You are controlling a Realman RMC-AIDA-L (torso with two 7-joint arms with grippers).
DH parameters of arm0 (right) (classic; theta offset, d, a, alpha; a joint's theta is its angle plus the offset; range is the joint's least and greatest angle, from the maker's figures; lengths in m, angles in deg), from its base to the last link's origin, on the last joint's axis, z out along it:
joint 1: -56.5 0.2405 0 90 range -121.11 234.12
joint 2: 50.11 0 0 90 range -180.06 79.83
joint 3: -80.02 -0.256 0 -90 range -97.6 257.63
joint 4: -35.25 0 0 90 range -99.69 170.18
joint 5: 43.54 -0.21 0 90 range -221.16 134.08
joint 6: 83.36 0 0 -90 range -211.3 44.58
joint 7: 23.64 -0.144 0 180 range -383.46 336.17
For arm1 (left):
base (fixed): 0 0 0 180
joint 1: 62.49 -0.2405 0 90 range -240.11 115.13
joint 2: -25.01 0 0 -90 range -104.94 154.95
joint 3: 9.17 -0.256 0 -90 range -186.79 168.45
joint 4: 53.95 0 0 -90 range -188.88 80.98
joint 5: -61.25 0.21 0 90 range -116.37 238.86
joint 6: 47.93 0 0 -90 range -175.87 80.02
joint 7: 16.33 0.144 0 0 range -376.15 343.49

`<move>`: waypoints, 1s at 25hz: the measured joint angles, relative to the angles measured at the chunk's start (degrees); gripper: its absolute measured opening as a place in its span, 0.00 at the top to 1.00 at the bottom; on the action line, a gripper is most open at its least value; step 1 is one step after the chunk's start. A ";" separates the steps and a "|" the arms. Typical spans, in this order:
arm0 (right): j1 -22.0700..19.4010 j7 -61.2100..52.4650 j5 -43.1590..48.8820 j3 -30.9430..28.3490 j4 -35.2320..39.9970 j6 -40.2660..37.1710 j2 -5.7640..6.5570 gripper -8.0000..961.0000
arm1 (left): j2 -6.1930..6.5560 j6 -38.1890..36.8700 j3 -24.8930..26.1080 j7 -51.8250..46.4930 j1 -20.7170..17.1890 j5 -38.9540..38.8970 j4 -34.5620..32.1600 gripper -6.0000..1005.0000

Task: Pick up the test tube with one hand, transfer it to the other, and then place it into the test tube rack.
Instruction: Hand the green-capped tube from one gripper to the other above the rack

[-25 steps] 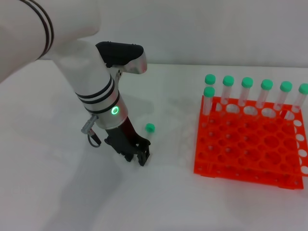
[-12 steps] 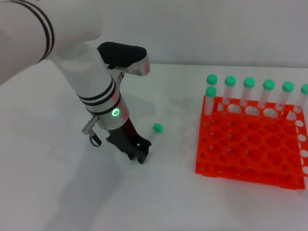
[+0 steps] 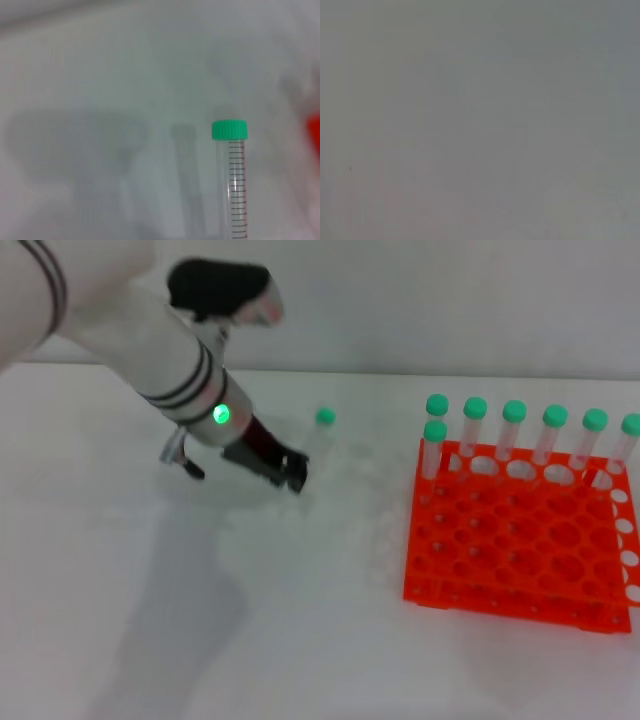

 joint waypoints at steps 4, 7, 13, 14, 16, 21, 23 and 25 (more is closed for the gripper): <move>-0.15 -0.01 0.00 -0.20 0.08 -0.18 0.08 0.09 | 0.92 3.10 0.00 9.26 -2.85 -13.33 2.72 0.80; -0.24 -0.11 -0.15 -0.31 0.32 -0.34 0.14 0.09 | 1.75 4.86 -0.01 17.42 -6.50 -26.12 3.06 0.80; -0.39 -0.08 -2.74 -3.05 0.07 -1.13 0.03 0.09 | -0.37 5.72 -0.01 43.15 -16.76 -60.47 2.13 0.80; -0.44 -0.11 -2.88 -3.64 0.01 -1.36 -0.01 0.09 | -0.66 5.58 0.01 47.81 -18.22 -64.94 0.98 0.80; -0.49 -0.38 -2.96 -4.78 -0.06 -2.11 -0.03 0.09 | -0.96 5.36 0.05 61.09 -22.48 -76.22 -4.54 0.80; -0.52 -2.78 -2.96 -7.51 -0.64 -3.82 0.20 0.09 | -1.32 2.67 1.88 90.85 -30.94 -94.27 -18.61 0.80; -0.64 -4.48 -2.54 -7.08 -0.49 -3.47 0.26 0.09 | -1.41 -1.70 3.29 100.55 -34.38 -96.29 -23.99 0.80; -0.99 -8.03 -0.87 -4.84 0.45 -1.58 0.60 0.09 | -1.55 -5.28 4.07 107.21 -36.75 -96.39 -28.23 0.80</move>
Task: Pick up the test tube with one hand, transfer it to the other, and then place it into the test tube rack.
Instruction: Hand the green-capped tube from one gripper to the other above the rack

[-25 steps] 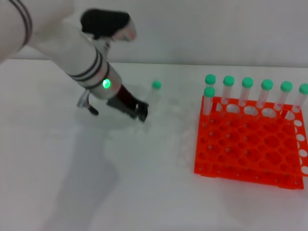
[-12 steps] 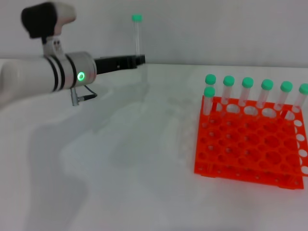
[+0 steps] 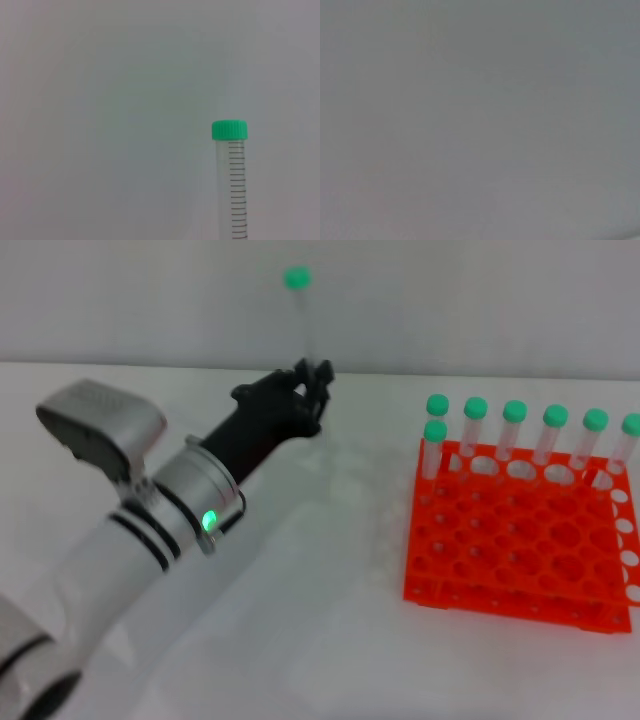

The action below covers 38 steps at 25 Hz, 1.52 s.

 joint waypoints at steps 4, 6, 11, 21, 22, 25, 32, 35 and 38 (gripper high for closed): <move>-1.63 -8.60 5.84 7.33 5.76 5.93 1.38 0.09 | -0.30 -1.10 -0.26 10.12 -1.72 4.83 -7.07 0.80; -2.20 -12.21 9.03 9.95 8.81 10.19 2.21 0.09 | -0.58 1.14 -0.25 13.25 -1.61 8.63 -9.15 0.80; -1.97 -16.07 15.23 11.95 10.70 27.22 5.19 0.09 | -0.93 6.56 -0.29 18.75 -1.40 10.46 -15.18 0.80; 2.21 -21.76 24.23 15.43 16.28 32.41 4.14 0.09 | -1.06 11.90 -0.32 21.96 2.45 12.92 -18.82 0.80; 2.80 -21.92 24.54 15.59 16.28 32.07 3.60 0.09 | -1.06 11.96 -0.37 22.17 2.66 12.93 -19.00 0.80; 4.31 -22.22 25.47 15.89 16.43 31.11 1.99 0.09 | -1.08 11.99 -0.67 22.32 2.93 12.97 -19.20 0.80; 7.34 -22.33 25.95 17.03 16.54 29.08 0.20 0.09 | -1.09 12.03 -0.84 22.37 2.82 13.00 -19.65 0.80; 8.50 -22.58 25.97 17.37 16.31 29.05 0.00 0.09 | -1.09 12.03 -0.86 22.38 2.75 13.01 -19.70 0.80; 9.42 -22.86 25.95 17.39 16.20 29.03 -0.14 0.09 | -1.09 12.06 -0.89 22.39 2.71 13.01 -19.73 0.80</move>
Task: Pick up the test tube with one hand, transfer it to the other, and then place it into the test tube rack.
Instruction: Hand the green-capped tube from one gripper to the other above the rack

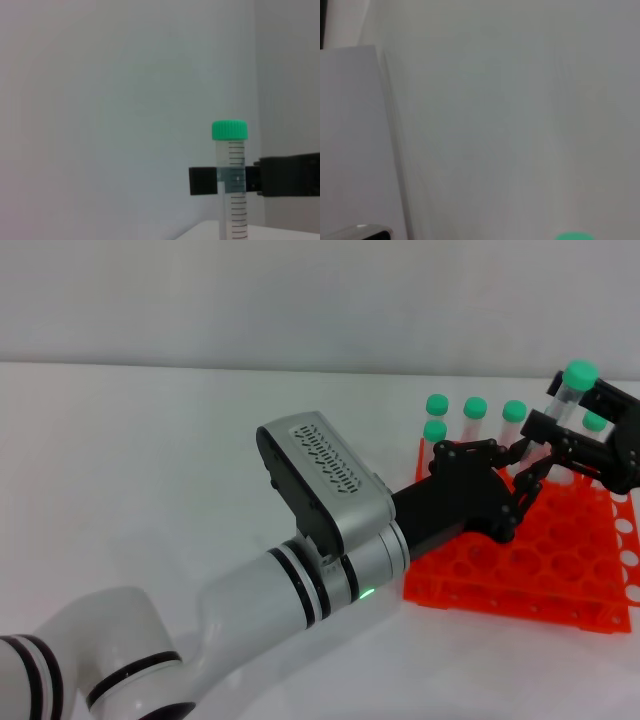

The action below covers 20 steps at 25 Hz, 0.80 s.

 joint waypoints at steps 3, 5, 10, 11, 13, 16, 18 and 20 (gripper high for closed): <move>0.64 -0.15 -0.01 0.00 -0.01 -0.04 -0.01 0.13 | 0.00 0.05 -0.03 0.01 -0.19 0.00 -0.02 0.79; 0.78 -0.21 0.01 0.00 0.17 -0.10 -0.02 0.16 | 0.00 0.06 -0.03 0.02 -0.22 0.00 -0.03 0.79; 0.83 -0.23 -0.01 0.00 0.35 -0.33 0.07 0.22 | 0.00 0.07 -0.03 0.03 -0.22 0.00 -0.06 0.78; 0.85 -0.23 0.02 -0.01 0.36 -0.36 0.08 0.23 | 0.00 0.07 -0.02 0.03 -0.22 0.00 -0.07 0.78; 0.88 -0.24 0.04 -0.01 0.37 -0.37 0.09 0.47 | 0.00 0.06 -0.02 0.04 -0.21 0.01 -0.08 0.77; 0.80 -0.23 -0.11 -0.18 0.39 -0.40 0.20 0.59 | 0.00 0.05 -0.02 0.04 -0.19 0.03 -0.04 0.77; 0.73 -0.23 -0.13 -0.30 0.39 -0.41 0.24 0.67 | 0.00 0.03 -0.02 -0.12 -0.19 0.02 0.11 0.76; 0.71 -0.29 -0.13 -0.33 0.39 -0.41 0.30 0.72 | 0.00 0.02 -0.02 -0.20 -0.20 -0.01 0.21 0.76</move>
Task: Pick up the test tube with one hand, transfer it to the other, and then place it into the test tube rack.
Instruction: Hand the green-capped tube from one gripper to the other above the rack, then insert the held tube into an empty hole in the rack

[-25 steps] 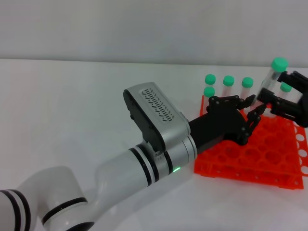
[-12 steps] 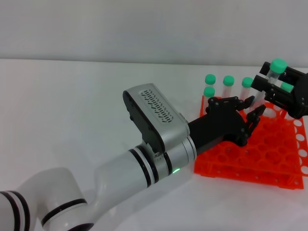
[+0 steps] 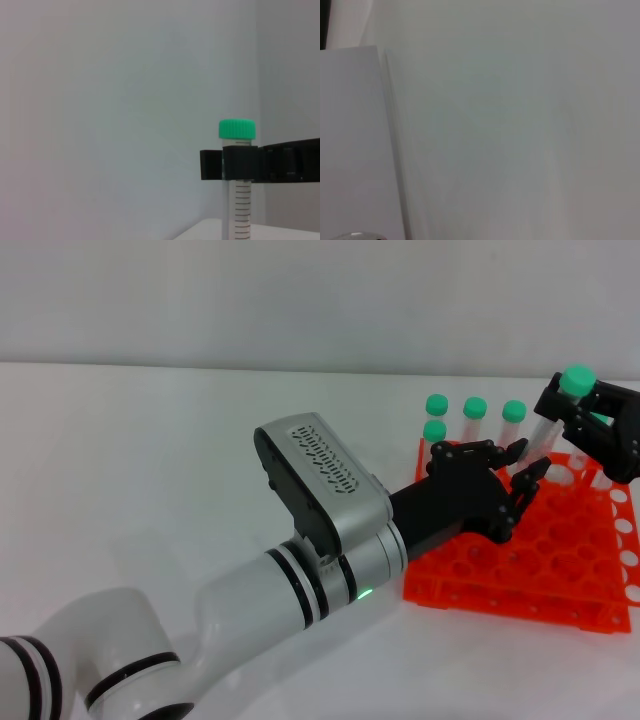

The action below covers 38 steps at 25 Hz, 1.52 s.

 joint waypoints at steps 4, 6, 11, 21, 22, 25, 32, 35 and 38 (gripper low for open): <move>0.00 -0.09 -0.06 -0.07 0.01 0.01 0.12 0.77 | 0.00 0.00 0.00 0.01 -0.17 -0.22 0.16 0.75; 0.01 -0.10 -0.20 -0.20 0.01 0.06 0.13 0.77 | 0.00 -0.01 0.01 0.11 -0.26 -0.33 0.32 0.74; -0.09 -0.14 -0.79 -0.53 0.06 0.22 0.20 0.77 | 0.04 0.08 0.19 0.70 -1.34 -0.51 1.32 0.73; -0.17 0.15 -1.89 -0.56 0.05 -0.95 0.02 0.77 | 0.01 -0.28 1.07 0.95 -6.98 -1.04 1.88 0.60; -0.24 0.27 -2.20 -0.56 0.06 -1.31 0.03 0.77 | 0.00 -0.77 0.97 1.36 -8.44 -1.03 1.75 0.59; -0.60 0.47 -2.71 -0.56 0.11 -2.49 0.07 0.77 | 0.20 -5.37 0.49 4.08 -14.60 -0.32 0.80 0.54; 0.50 3.53 -2.61 0.30 -0.63 -6.59 -0.79 0.78 | 0.56 -24.50 0.68 10.15 -29.11 -0.82 5.04 0.27; 0.73 3.74 -2.58 2.04 -0.78 -8.53 -0.87 0.78 | 0.67 -26.78 0.71 9.87 -30.11 -2.93 8.14 0.20; 1.68 4.87 -2.70 4.73 -1.03 -10.98 -1.17 0.78 | 0.72 -27.18 0.72 9.67 -31.17 -7.68 10.01 0.18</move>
